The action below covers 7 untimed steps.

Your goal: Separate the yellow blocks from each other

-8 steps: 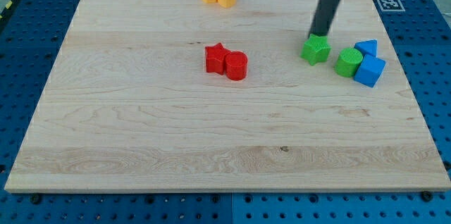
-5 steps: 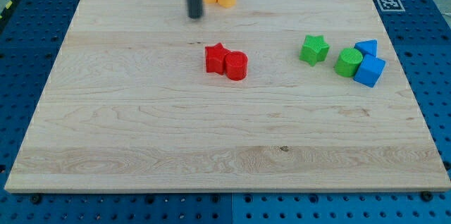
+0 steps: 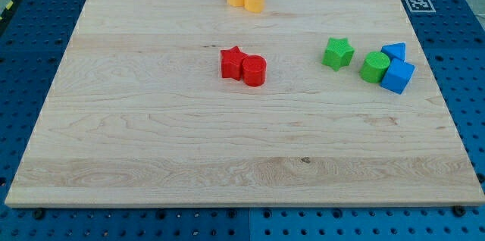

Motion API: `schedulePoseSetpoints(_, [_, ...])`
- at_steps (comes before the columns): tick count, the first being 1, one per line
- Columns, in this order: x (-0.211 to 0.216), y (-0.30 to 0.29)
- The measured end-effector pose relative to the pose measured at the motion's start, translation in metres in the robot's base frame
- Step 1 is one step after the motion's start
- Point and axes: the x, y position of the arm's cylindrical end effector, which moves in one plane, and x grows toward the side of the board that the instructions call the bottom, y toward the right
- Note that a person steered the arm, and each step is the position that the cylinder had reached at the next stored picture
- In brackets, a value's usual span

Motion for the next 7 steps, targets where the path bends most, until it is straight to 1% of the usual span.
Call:
schedulePoseSetpoints(1, [0.025, 0.0])
schedulePoseSetpoints(3, [0.03, 0.035])
schedulePoseSetpoints(5, [0.052, 0.047])
schedulePoseSetpoints(6, [0.061, 0.065])
schedulePoseSetpoints(7, [0.085, 0.085])
